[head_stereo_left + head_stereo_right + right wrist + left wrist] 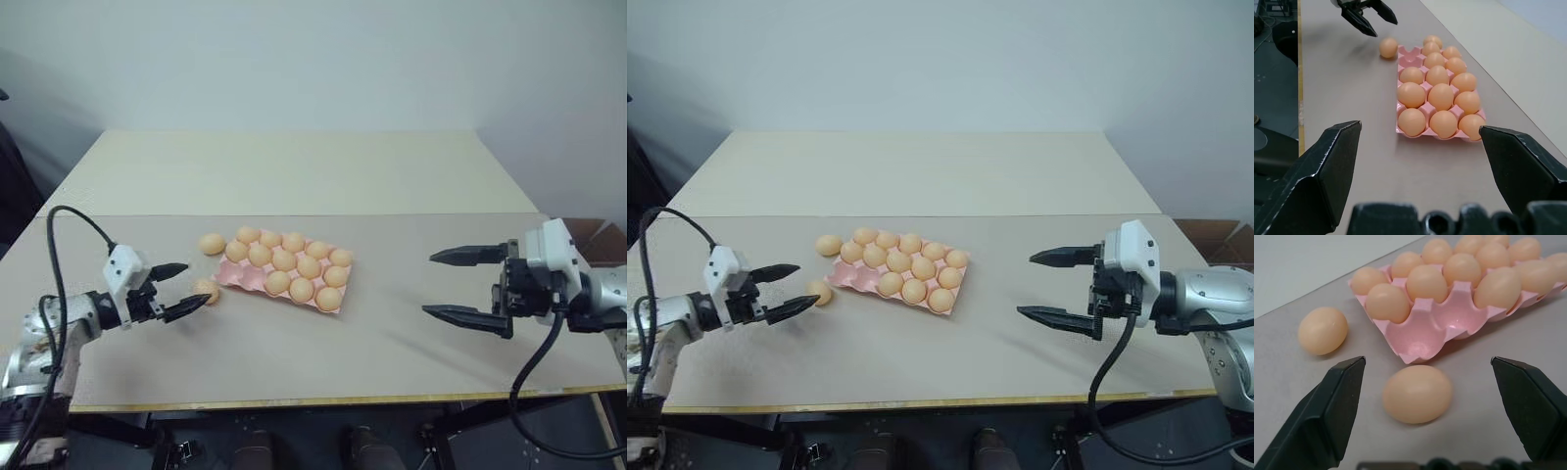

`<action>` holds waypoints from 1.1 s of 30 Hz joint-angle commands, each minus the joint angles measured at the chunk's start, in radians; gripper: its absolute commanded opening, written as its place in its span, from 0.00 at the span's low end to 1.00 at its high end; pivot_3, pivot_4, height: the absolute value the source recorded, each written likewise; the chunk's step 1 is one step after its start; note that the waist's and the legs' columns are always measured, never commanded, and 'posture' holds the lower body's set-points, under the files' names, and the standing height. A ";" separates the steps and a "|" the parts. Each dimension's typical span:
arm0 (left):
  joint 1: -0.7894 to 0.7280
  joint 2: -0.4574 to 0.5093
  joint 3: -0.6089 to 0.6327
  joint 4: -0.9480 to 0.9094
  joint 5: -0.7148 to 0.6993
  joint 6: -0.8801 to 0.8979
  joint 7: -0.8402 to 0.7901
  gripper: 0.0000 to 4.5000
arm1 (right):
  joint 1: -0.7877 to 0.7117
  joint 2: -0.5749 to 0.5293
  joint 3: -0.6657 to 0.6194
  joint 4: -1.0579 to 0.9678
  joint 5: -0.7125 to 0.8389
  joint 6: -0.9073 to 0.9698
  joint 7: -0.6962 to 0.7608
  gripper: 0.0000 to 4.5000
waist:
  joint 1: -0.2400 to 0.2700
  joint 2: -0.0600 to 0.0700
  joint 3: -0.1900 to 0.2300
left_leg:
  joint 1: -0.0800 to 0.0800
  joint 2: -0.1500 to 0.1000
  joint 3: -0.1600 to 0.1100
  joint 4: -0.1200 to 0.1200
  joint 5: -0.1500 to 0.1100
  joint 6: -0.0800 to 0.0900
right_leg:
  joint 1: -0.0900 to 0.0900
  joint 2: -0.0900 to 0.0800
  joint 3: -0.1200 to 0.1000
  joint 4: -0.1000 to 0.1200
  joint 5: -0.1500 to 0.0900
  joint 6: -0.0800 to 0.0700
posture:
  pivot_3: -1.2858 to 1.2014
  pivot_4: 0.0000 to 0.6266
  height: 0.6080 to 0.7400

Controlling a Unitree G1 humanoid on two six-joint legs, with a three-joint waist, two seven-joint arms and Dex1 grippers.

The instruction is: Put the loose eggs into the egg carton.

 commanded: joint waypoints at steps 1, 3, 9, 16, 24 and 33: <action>-0.050 -0.008 -0.027 0.063 0.030 -0.039 0.006 0.99 | 0.014 -0.011 -0.055 -0.044 0.018 -0.013 -0.012 1.00 | 0.001 0.000 0.000 | 0.000 0.000 0.000 0.000 0.000 0.000 | 0.000 0.000 0.000 0.000 0.000 0.000 | 0.52 0.24 1.00; -0.072 -0.012 -0.051 0.097 0.054 -0.053 0.009 0.99 | 0.019 -0.012 -0.061 -0.052 0.023 -0.010 -0.018 1.00 | 0.001 0.000 0.000 | 0.000 0.000 0.000 0.000 0.000 0.000 | 0.000 0.000 0.000 0.000 0.000 0.001 | 0.52 0.24 1.00; -0.136 -0.037 -0.097 0.189 0.091 -0.085 0.013 0.87 | 0.022 -0.010 -0.062 -0.067 0.027 -0.006 -0.033 1.00 | 0.001 0.000 0.000 | 0.000 0.000 0.000 0.000 0.000 0.000 | 0.000 0.000 0.000 0.000 0.001 0.002 | 0.52 0.24 1.00; -0.123 -0.009 -0.087 0.151 0.088 -0.078 0.009 0.61 | 0.028 -0.008 -0.071 -0.075 0.033 -0.005 -0.043 1.00 | 0.000 0.000 0.000 | 0.000 0.000 0.000 0.000 0.000 0.000 | 0.000 0.000 0.000 0.000 0.001 0.002 | 0.52 0.24 1.00; -0.140 0.071 -0.039 -0.051 -0.076 0.053 -0.131 0.61 | 0.009 0.003 -0.041 -0.057 0.025 -0.018 -0.050 1.00 | 0.001 -0.001 0.000 | 0.000 0.000 0.000 0.000 0.000 0.000 | 0.000 0.000 0.000 0.000 0.000 -0.001 | 0.52 0.24 1.00; -0.285 -0.052 -0.197 0.012 0.023 0.008 -0.105 0.61 | 0.005 0.007 -0.043 -0.070 0.026 -0.015 -0.055 1.00 | 0.003 -0.001 0.000 | 0.000 -0.001 0.000 0.000 0.000 0.000 | 0.001 0.000 0.000 0.000 0.002 0.003 | 0.52 0.24 1.00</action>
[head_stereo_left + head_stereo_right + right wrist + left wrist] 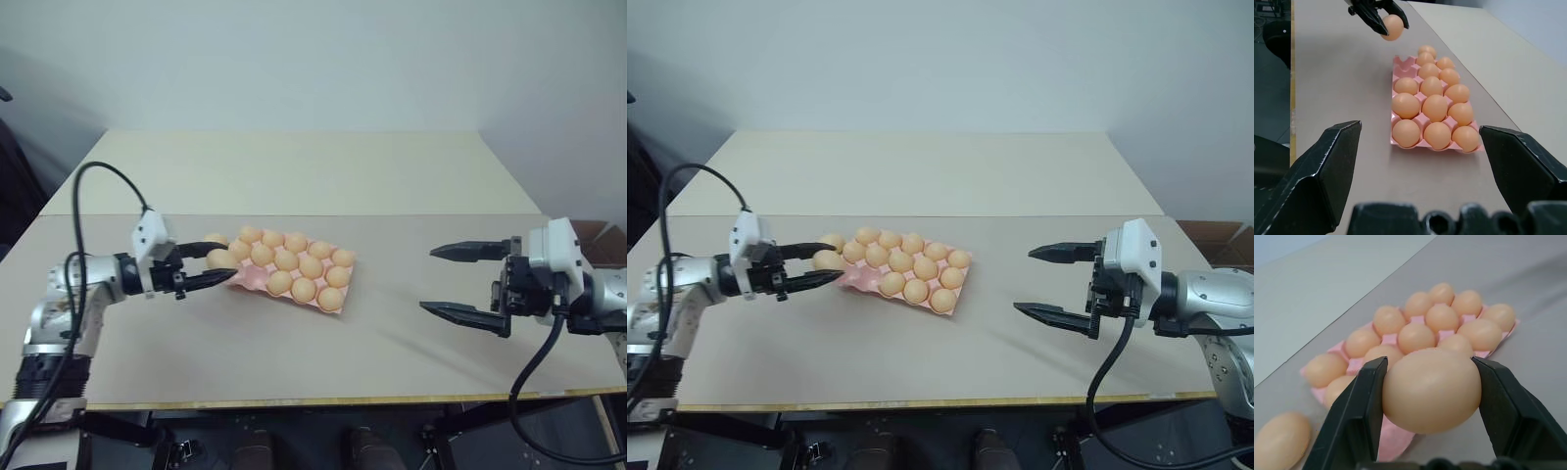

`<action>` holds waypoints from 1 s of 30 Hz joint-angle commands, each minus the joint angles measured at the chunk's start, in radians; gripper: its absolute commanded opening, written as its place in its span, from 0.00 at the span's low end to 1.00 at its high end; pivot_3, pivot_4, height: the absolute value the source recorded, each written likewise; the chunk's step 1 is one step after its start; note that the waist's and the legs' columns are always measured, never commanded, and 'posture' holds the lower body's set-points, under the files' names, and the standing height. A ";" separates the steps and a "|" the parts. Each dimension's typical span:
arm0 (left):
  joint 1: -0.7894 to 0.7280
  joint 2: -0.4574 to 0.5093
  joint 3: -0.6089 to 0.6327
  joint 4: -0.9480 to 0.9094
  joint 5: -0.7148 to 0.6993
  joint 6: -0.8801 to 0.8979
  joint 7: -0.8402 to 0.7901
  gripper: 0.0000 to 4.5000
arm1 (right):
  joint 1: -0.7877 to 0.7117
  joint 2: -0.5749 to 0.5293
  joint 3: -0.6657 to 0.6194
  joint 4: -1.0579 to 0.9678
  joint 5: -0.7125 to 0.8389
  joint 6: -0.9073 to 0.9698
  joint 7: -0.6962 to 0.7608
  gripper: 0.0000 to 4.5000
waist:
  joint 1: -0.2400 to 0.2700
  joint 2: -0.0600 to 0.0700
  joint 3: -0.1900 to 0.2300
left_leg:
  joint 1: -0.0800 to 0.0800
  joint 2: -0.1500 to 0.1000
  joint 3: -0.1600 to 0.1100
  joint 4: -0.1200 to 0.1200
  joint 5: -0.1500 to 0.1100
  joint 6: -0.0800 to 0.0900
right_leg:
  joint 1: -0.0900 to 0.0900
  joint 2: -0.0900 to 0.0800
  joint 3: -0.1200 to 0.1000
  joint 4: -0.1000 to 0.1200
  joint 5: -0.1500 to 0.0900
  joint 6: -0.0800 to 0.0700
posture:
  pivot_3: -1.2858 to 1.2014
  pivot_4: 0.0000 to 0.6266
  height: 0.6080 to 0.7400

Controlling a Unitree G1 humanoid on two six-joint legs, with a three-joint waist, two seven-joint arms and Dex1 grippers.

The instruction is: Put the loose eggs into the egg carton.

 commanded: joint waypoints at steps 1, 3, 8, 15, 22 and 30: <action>-0.074 -0.043 -0.075 0.073 0.088 -0.061 0.032 0.61 | -0.004 -0.005 -0.026 -0.028 0.014 -0.015 -0.008 1.00 | 0.000 0.000 0.000 | 0.000 0.000 0.000 0.000 0.000 0.000 | 0.000 0.000 0.000 0.000 0.000 0.000 | 0.52 0.24 1.00; -0.099 -0.065 -0.096 0.116 0.111 -0.085 0.032 0.61 | 0.004 -0.005 -0.034 -0.038 0.016 -0.012 -0.014 1.00 | -0.002 -0.001 0.000 | 0.000 0.000 0.000 0.000 0.000 0.000 | 0.000 0.000 0.000 0.000 0.000 0.000 | 0.52 0.24 1.00; -0.138 -0.088 -0.121 0.172 0.149 -0.118 0.038 0.71 | 0.028 -0.005 -0.051 -0.065 0.025 -0.008 -0.031 1.00 | -0.008 -0.001 0.000 | -0.001 0.000 0.000 0.000 0.000 0.000 | -0.001 0.001 0.001 0.000 0.000 0.000 | 0.52 0.24 1.00; -0.133 -0.053 -0.087 0.130 0.115 -0.097 0.007 0.99 | 0.031 -0.001 -0.046 -0.072 0.029 -0.012 -0.049 1.00 | -0.006 -0.001 0.000 | 0.000 0.000 0.000 0.000 0.000 0.000 | 0.000 0.001 0.001 0.000 0.000 0.001 | 0.52 0.24 1.00; -0.054 0.025 0.049 0.027 0.008 -0.006 0.009 0.99 | 0.017 0.003 -0.032 -0.059 0.027 -0.018 -0.044 1.00 | -0.013 -0.001 0.000 | 0.000 0.000 0.000 0.000 0.000 0.000 | -0.001 0.001 0.001 0.000 0.000 0.001 | 0.52 0.24 1.00; 0.220 0.169 0.285 -0.052 -0.099 0.023 -0.054 0.99 | -0.018 0.006 -0.003 -0.001 0.017 -0.035 0.001 1.00 | -0.025 -0.001 0.000 | 0.001 0.001 0.000 0.000 0.000 0.000 | -0.001 0.000 0.001 0.000 -0.003 -0.005 | 0.52 0.24 1.00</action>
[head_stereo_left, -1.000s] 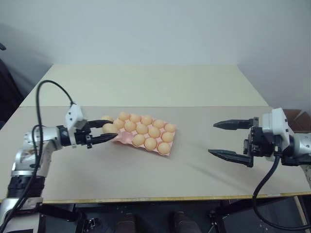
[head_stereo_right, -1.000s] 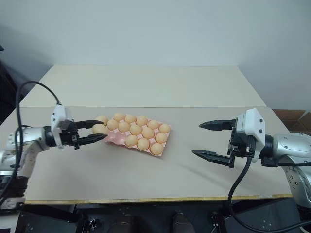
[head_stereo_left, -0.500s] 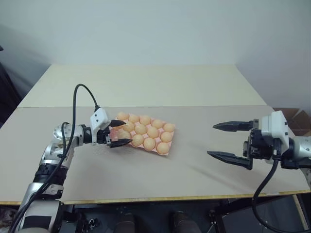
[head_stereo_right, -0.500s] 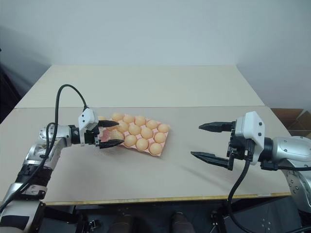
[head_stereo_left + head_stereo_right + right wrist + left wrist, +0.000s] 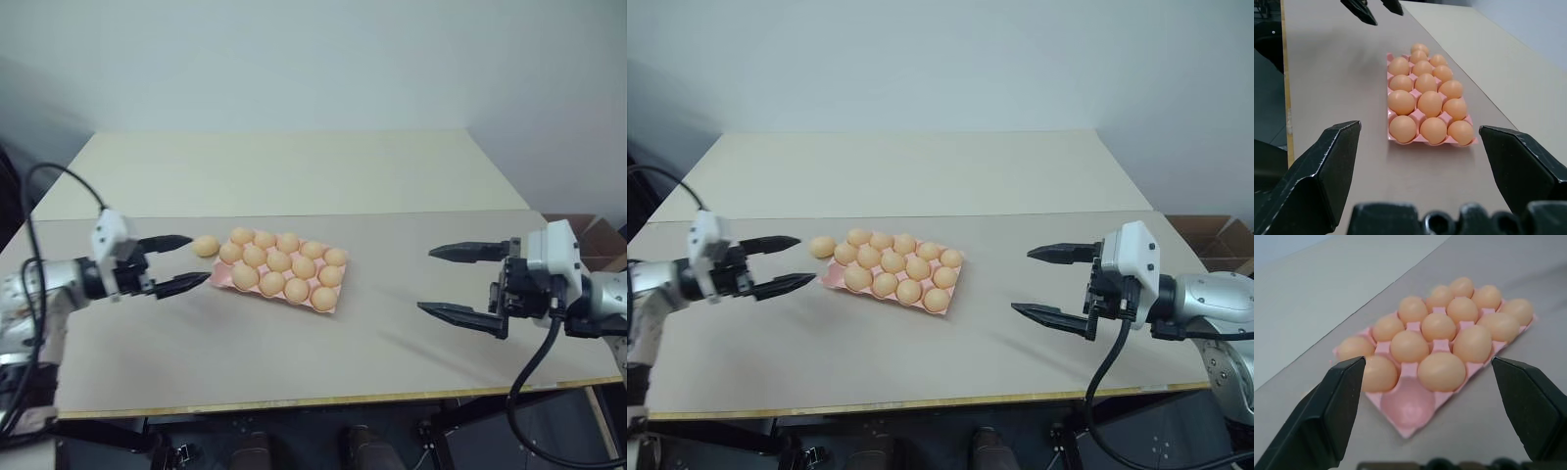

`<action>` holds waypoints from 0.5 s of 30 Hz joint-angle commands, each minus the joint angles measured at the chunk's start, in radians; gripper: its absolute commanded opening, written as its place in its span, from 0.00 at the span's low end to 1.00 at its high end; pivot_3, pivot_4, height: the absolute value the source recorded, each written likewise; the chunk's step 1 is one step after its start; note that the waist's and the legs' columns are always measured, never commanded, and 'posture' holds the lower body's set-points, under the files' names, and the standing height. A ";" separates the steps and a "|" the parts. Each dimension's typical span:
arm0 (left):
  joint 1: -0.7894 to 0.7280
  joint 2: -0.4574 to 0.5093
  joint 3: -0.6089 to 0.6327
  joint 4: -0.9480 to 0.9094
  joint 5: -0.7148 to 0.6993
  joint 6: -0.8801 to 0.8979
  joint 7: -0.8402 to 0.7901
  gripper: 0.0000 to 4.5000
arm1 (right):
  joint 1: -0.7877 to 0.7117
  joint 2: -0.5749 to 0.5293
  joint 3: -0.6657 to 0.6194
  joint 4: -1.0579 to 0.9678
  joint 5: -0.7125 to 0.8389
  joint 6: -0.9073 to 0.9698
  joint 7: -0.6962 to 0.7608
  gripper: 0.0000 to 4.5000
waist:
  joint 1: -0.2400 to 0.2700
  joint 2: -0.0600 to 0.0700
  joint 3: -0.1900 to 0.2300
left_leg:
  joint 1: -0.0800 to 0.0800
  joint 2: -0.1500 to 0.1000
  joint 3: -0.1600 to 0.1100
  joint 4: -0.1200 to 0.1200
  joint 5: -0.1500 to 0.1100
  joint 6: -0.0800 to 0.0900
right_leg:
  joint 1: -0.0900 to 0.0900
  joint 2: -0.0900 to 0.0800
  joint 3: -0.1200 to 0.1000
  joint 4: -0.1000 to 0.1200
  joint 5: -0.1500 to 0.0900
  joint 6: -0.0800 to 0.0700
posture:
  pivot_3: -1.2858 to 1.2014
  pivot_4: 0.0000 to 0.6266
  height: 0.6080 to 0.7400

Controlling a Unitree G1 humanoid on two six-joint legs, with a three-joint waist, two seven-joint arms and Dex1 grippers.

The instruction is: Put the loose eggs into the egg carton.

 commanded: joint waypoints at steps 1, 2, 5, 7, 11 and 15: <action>0.093 0.043 0.104 -0.057 -0.038 0.004 -0.013 0.99 | -0.033 -0.001 0.003 0.027 0.004 -0.038 0.031 1.00 | 0.000 0.000 0.000 | 0.000 0.000 0.000 0.000 0.000 0.000 | 0.000 0.000 0.000 0.000 0.000 -0.001 | 0.52 0.24 1.00; 0.123 0.045 0.125 -0.072 -0.044 0.009 -0.003 0.99 | -0.038 -0.001 0.009 0.038 -0.001 -0.044 0.038 1.00 | 0.001 0.000 0.000 | 0.000 0.000 0.000 0.000 0.000 0.000 | 0.000 0.000 0.000 0.000 -0.001 -0.001 | 0.52 0.24 1.00; 0.235 0.035 0.210 -0.132 -0.064 0.025 0.034 0.99 | -0.056 -0.001 0.023 0.075 0.000 -0.051 0.061 1.00 | 0.005 0.000 0.000 | 0.000 0.000 0.000 0.000 0.000 0.000 | 0.000 -0.001 0.000 0.000 -0.001 -0.001 | 0.52 0.24 1.00; 0.314 0.024 0.263 -0.181 -0.083 0.041 0.050 0.99 | -0.060 -0.002 0.031 0.094 -0.005 -0.051 0.071 1.00 | 0.006 0.000 0.000 | 0.000 0.000 0.000 0.000 0.000 0.000 | 0.000 -0.001 0.000 0.000 -0.001 -0.001 | 0.52 0.24 1.00; 0.411 -0.008 0.316 -0.280 -0.119 0.080 0.095 0.99 | -0.067 -0.003 0.045 0.115 -0.023 -0.056 0.080 1.00 | 0.010 0.000 0.000 | -0.001 0.001 0.000 0.000 0.000 0.000 | -0.001 -0.001 0.000 -0.001 -0.001 -0.001 | 0.52 0.24 1.00; 0.424 -0.016 0.317 -0.313 -0.130 0.099 0.123 0.99 | -0.081 -0.003 0.055 0.122 -0.026 -0.056 0.083 1.00 | 0.017 0.000 0.000 | 0.000 0.001 0.000 0.000 0.000 0.000 | -0.001 -0.001 -0.001 -0.001 -0.001 -0.001 | 0.52 0.24 1.00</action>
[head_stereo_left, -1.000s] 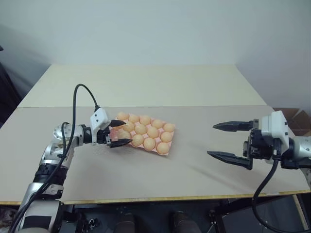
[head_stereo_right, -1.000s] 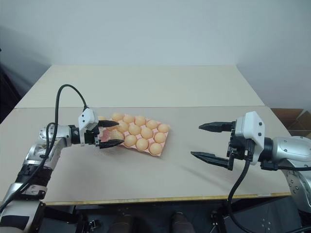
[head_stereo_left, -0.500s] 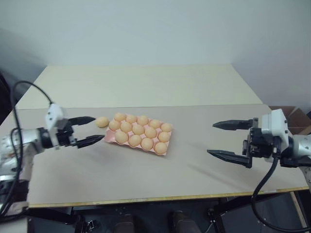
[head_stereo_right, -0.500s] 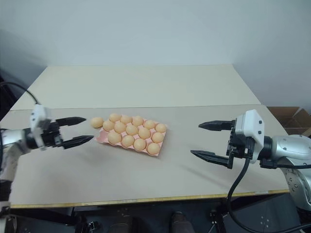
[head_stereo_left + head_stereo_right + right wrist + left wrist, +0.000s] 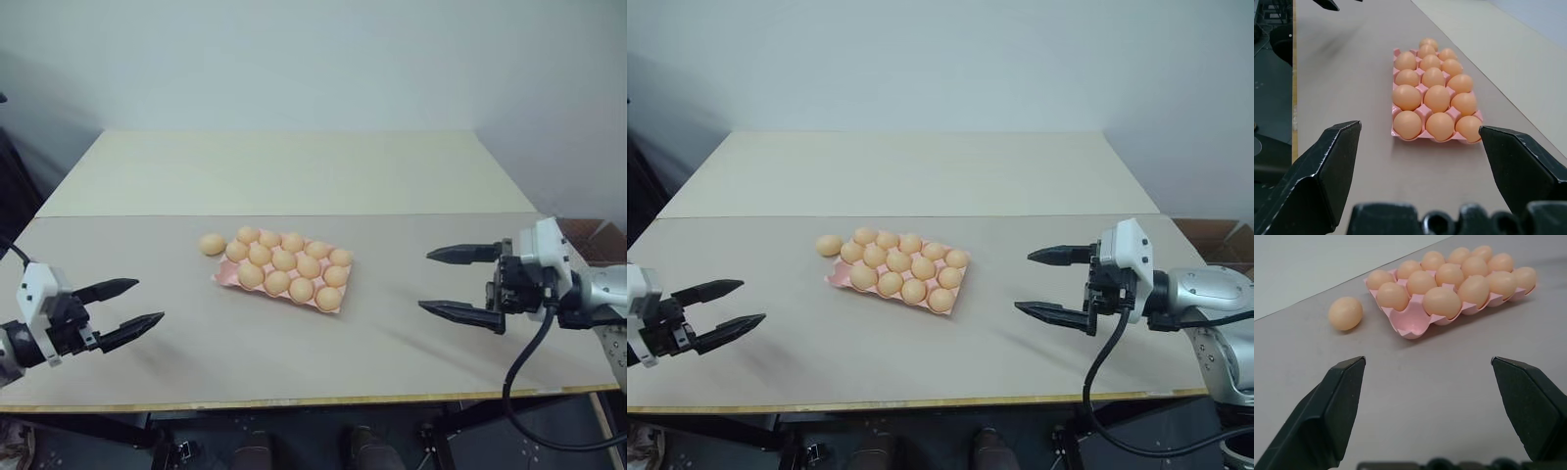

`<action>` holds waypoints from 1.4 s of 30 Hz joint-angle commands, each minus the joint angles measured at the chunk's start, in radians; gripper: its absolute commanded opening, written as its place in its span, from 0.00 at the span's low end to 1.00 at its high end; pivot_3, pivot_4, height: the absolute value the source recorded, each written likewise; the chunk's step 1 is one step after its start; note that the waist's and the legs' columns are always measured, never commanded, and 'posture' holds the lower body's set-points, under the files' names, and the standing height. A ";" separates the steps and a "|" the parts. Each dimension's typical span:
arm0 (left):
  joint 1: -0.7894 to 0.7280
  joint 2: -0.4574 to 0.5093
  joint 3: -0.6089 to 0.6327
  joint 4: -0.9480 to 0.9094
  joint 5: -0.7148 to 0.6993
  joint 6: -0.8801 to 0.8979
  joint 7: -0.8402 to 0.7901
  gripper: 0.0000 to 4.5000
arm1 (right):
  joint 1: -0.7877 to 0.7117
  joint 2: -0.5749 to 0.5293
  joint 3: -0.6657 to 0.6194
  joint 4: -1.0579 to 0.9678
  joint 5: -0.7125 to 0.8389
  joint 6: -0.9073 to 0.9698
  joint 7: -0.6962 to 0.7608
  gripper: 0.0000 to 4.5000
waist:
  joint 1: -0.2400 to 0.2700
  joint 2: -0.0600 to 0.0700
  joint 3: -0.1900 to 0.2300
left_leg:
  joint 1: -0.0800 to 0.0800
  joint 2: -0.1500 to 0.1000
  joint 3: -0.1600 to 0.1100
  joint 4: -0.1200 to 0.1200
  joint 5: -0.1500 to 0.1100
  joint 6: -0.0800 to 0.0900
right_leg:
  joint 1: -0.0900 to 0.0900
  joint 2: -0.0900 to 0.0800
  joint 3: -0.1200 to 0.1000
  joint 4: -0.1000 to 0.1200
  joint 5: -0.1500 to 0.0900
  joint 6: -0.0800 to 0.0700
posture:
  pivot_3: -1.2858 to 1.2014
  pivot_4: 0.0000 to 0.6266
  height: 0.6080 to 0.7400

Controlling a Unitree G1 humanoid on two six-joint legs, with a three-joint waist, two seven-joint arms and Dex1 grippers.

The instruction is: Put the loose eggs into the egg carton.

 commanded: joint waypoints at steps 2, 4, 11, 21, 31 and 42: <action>-0.023 0.011 0.021 -0.039 -0.031 0.014 0.032 0.99 | -0.036 -0.004 -0.011 -0.003 0.003 -0.024 0.010 1.00 | 0.003 0.000 0.000 | 0.000 0.000 0.000 0.000 0.000 0.000 | 0.000 0.000 0.000 0.000 0.000 0.000 | 0.52 0.24 1.00; -0.053 0.014 0.003 -0.027 -0.027 0.013 0.046 0.99 | -0.045 -0.002 -0.008 -0.003 0.002 -0.023 0.009 1.00 | 0.004 0.000 0.000 | 0.001 0.000 0.000 0.000 0.000 0.000 | 0.000 0.000 0.000 0.001 0.000 0.000 | 0.52 0.24 1.00; -0.327 -0.039 -0.175 0.136 0.102 -0.037 0.188 0.99 | -0.056 0.014 0.002 -0.018 -0.001 -0.021 -0.003 1.00 | 0.011 0.000 0.000 | 0.000 -0.001 0.000 0.000 0.000 0.000 | 0.001 0.000 0.000 0.000 0.000 0.000 | 0.52 0.24 1.00; -0.784 -0.160 -0.409 0.716 0.353 -0.249 0.308 0.99 | -0.036 0.018 -0.015 -0.065 0.012 -0.010 -0.031 1.00 | 0.005 -0.002 -0.001 | -0.002 -0.002 0.000 0.000 0.000 0.000 | 0.001 0.001 0.000 -0.001 0.005 0.007 | 0.52 0.24 1.00; -1.032 -0.224 -0.497 1.164 0.485 -0.421 0.301 0.99 | 0.006 0.016 -0.048 -0.123 0.032 0.008 -0.071 1.00 | 0.008 -0.002 -0.001 | -0.003 -0.002 0.000 0.000 0.000 0.000 | 0.001 0.001 0.000 -0.001 0.005 0.008 | 0.52 0.24 1.00; -1.089 -0.245 -0.512 1.292 0.539 -0.425 0.319 0.56 | 0.022 0.007 -0.061 -0.149 0.048 0.011 -0.095 1.00 | 0.007 -0.003 -0.001 | -0.003 -0.002 0.000 0.000 0.000 0.000 | 0.001 0.001 0.000 -0.001 0.005 0.008 | 0.52 0.24 1.00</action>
